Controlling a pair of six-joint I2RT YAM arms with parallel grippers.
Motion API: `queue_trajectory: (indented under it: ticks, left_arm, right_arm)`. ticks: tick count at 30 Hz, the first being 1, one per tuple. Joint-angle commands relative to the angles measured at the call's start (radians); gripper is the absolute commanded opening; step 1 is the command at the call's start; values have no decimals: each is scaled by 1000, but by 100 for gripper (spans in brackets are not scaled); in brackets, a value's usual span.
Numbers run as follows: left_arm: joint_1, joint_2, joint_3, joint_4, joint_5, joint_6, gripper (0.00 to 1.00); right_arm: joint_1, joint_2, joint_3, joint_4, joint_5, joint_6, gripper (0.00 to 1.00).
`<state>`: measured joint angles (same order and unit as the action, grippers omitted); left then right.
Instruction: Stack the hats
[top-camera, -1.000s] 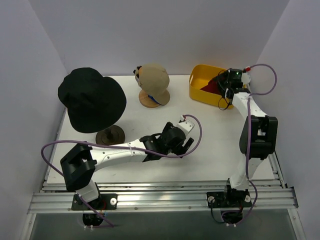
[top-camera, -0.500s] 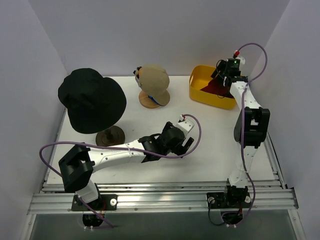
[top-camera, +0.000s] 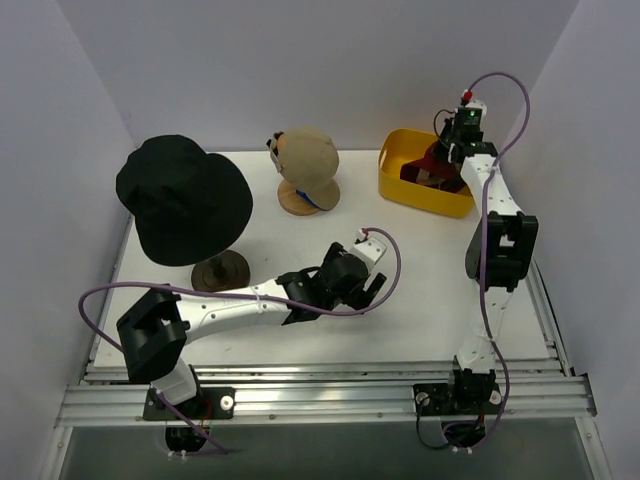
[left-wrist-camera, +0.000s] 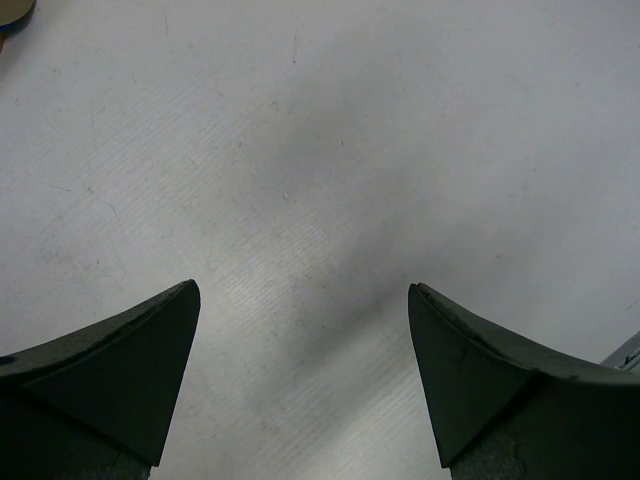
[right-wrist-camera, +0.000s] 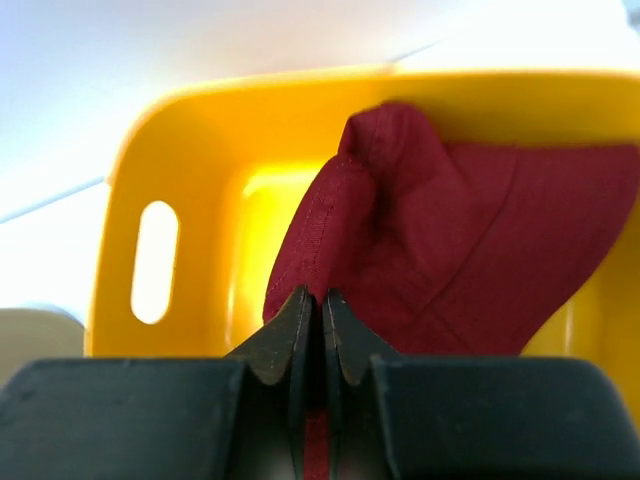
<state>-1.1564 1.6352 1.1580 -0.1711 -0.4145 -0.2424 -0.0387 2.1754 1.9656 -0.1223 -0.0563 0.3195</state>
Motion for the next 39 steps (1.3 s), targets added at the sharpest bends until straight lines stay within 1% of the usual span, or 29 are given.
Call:
queue_trajectory:
  ticks: [1, 3, 7, 8, 12, 14, 15, 18, 19, 20, 21, 22, 23, 24, 25, 26, 28, 29, 30, 32, 33, 35, 36, 37, 38, 39]
  left_arm:
    - [7, -34, 16, 28, -29, 0, 94]
    - [6, -35, 16, 28, -29, -1, 94]
    - [6, -48, 8, 35, -20, -3, 94]
    - [7, -54, 3, 41, -18, -5, 94]
    - [6, -58, 5, 42, 11, -8, 94]
    - [4, -60, 9, 44, 45, -5, 94]
    - [1, -61, 11, 41, 48, -3, 94]
    - [3, -83, 19, 27, 54, -8, 94]
    - [4, -90, 22, 22, 56, -14, 94]
    - [3, -113, 23, 12, 51, -20, 94]
    - [3, -129, 34, 2, 51, -26, 94]
    - [1, -159, 38, -7, 55, -40, 95]
    - [1, -179, 42, -19, 69, -46, 96]
    - [1, -202, 43, -27, 72, -55, 96]
    - [-2, -248, 42, -33, 72, -75, 97]
    - [-2, -273, 37, -47, 74, -84, 97]
    - [-2, -340, 34, -67, 83, -113, 99]
    - [-2, -359, 34, -86, 86, -124, 99]
    - [0, -377, 29, -93, 94, -133, 100]
    - [-2, -416, 20, -114, 98, -144, 100]
    - [-2, -423, 20, -126, 79, -147, 100]
    - [-3, -428, 25, -168, 48, -149, 100]
    - [-3, -428, 32, -179, 37, -150, 100]
    - [-3, -428, 34, -186, 17, -150, 95]
    - [-12, -429, 34, -192, 7, -150, 95]
    - [-19, -429, 29, -191, -4, -152, 95]
  right_arm:
    - [-4, -54, 93, -5, 41, -59, 0]
    - [-6, -75, 118, -14, 50, -71, 0]
    - [-4, -158, 108, -30, 53, -82, 0]
    - [-4, -175, 99, -27, 82, -82, 0]
    - [-4, -282, 36, -22, 70, -89, 0]
    - [-3, -353, 15, -25, 67, -105, 0]
    - [2, -414, 0, -25, 67, -109, 0]
    - [5, -527, -127, 10, -19, -114, 0]
    - [5, -608, -214, 24, -45, -112, 0]
    - [5, -650, -267, 70, -78, -106, 0]
    - [6, -734, -322, 94, -118, -91, 0]
    - [8, -776, -434, 110, -188, -83, 0]
    - [14, -814, -488, 183, -216, -71, 0]
    - [20, -854, -540, 206, -241, -59, 0]
    - [32, -923, -592, 229, -279, -39, 0]
    - [64, -956, -690, 260, -292, -28, 0]
    - [103, -1058, -799, 295, -335, -7, 0]
    - [152, -1094, -859, 334, -326, 7, 0]
    - [177, -1171, -995, 360, -314, 21, 0]
    - [229, -1252, -1141, 461, -281, 70, 0]
    - [232, -1319, -1271, 483, -263, 90, 0]
    - [232, -1382, -1376, 500, -232, 124, 2]
    - [234, -1448, -1459, 495, -191, 151, 2]
    - [235, -1483, -1500, 500, -182, 165, 2]
    - [235, -1515, -1540, 512, -177, 180, 1]
    - [235, -1584, -1576, 513, -162, 222, 1]
